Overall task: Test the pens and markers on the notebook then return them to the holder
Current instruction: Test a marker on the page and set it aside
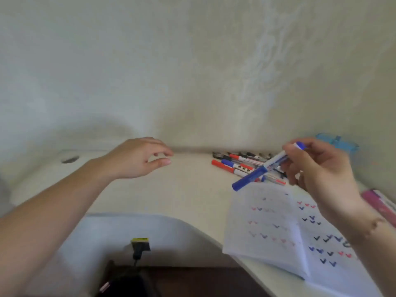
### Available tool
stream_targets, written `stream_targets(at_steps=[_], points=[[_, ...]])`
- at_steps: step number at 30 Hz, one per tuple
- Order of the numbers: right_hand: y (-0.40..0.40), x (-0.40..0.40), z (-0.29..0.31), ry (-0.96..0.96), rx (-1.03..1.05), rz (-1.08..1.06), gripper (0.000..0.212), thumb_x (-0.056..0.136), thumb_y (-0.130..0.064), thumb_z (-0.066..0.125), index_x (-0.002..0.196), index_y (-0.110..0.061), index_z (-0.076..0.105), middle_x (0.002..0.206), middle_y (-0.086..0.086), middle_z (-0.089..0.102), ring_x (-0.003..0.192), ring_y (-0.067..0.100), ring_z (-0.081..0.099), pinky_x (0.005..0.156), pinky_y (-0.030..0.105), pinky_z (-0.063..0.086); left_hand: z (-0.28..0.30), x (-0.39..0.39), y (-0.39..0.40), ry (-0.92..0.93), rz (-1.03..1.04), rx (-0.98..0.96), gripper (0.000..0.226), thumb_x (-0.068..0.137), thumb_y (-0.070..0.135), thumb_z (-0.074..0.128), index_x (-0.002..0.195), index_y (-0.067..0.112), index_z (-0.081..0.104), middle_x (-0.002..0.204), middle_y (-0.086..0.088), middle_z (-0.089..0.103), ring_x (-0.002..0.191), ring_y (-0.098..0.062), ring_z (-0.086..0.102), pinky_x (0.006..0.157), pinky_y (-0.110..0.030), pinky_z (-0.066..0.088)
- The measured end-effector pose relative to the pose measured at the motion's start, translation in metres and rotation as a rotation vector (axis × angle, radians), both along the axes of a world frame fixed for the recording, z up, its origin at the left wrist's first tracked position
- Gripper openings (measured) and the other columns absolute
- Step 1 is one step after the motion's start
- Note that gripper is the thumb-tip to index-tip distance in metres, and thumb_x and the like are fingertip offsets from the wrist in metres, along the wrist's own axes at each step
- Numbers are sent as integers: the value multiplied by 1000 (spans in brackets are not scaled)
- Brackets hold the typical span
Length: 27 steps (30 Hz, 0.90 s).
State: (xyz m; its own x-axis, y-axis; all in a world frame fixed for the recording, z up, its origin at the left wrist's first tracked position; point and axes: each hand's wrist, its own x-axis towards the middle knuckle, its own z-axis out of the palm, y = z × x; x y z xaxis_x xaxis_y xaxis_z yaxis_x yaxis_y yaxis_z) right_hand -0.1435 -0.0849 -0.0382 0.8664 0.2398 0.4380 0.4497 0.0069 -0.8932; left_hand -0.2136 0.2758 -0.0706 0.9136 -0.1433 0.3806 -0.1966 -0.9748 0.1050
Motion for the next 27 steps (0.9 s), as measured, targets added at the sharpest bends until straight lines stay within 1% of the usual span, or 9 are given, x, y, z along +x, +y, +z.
stream_targets(at_steps=[3, 6, 8, 10, 13, 15, 18, 23, 27], points=[[59, -10, -3, 49, -3, 121, 15, 92, -16, 62, 78, -12, 65, 52, 4, 64, 36, 15, 44, 38, 13, 34, -4, -69, 44, -5, 152, 37, 63, 85, 79, 23, 112, 38, 63, 107, 27, 60, 92, -1, 58, 72, -22, 46], [109, -34, -13, 62, -79, 262, 15, 92, -18, 62, 79, -12, 65, 54, 3, 65, 38, 17, 45, 38, 14, 32, -13, -137, 66, -9, 278, -16, 52, 86, 68, 37, 112, 34, 65, 108, 22, 64, 95, 0, 59, 67, -14, 41], [136, -52, -23, 53, -146, 344, 15, 92, -19, 62, 78, -12, 64, 56, 2, 65, 40, 19, 45, 38, 16, 32, -19, -176, 74, -31, 343, -141, 47, 85, 64, 43, 110, 32, 67, 104, 21, 65, 93, 6, 58, 67, -18, 44], [157, -71, -36, 54, -218, 405, 16, 91, -21, 63, 77, -12, 65, 57, 3, 66, 42, 19, 45, 39, 18, 34, -25, -204, 77, -56, 398, -227, 40, 86, 59, 50, 108, 30, 68, 100, 23, 65, 89, 2, 60, 71, -22, 46], [177, -95, -57, 78, -344, 494, 13, 90, -25, 64, 82, -15, 67, 60, 1, 70, 42, 19, 48, 43, 22, 39, -33, -229, 82, -66, 471, -289, 18, 91, 36, 64, 106, 27, 70, 90, 32, 64, 87, 1, 59, 73, -19, 46], [181, -103, -68, 64, -449, 522, 11, 91, -31, 64, 92, -21, 67, 64, -1, 73, 42, 19, 54, 46, 23, 45, -32, -233, 84, -84, 491, -314, 15, 91, 30, 64, 105, 28, 70, 90, 39, 61, 87, 5, 58, 73, -13, 42], [174, -107, -69, 54, -476, 526, 16, 91, -36, 62, 103, -25, 65, 66, -2, 73, 45, 21, 56, 47, 20, 47, -25, -227, 79, -114, 476, -360, 16, 92, 27, 64, 106, 27, 71, 94, 27, 67, 86, 4, 58, 73, -15, 43], [145, -98, -41, 25, -369, 495, 12, 92, -30, 62, 101, -23, 66, 64, 1, 72, 44, 20, 48, 46, 21, 44, -13, -188, 57, -146, 348, -432, 23, 88, 47, 58, 103, 35, 69, 99, 19, 71, 90, -8, 63, 75, -27, 48], [99, -76, -19, 23, -189, 396, 8, 92, -23, 62, 96, -19, 68, 63, 8, 70, 42, 23, 44, 43, 20, 37, -11, -129, 25, -127, 215, -479, 24, 85, 51, 53, 101, 39, 68, 100, 24, 69, 90, -10, 63, 75, -24, 47]])
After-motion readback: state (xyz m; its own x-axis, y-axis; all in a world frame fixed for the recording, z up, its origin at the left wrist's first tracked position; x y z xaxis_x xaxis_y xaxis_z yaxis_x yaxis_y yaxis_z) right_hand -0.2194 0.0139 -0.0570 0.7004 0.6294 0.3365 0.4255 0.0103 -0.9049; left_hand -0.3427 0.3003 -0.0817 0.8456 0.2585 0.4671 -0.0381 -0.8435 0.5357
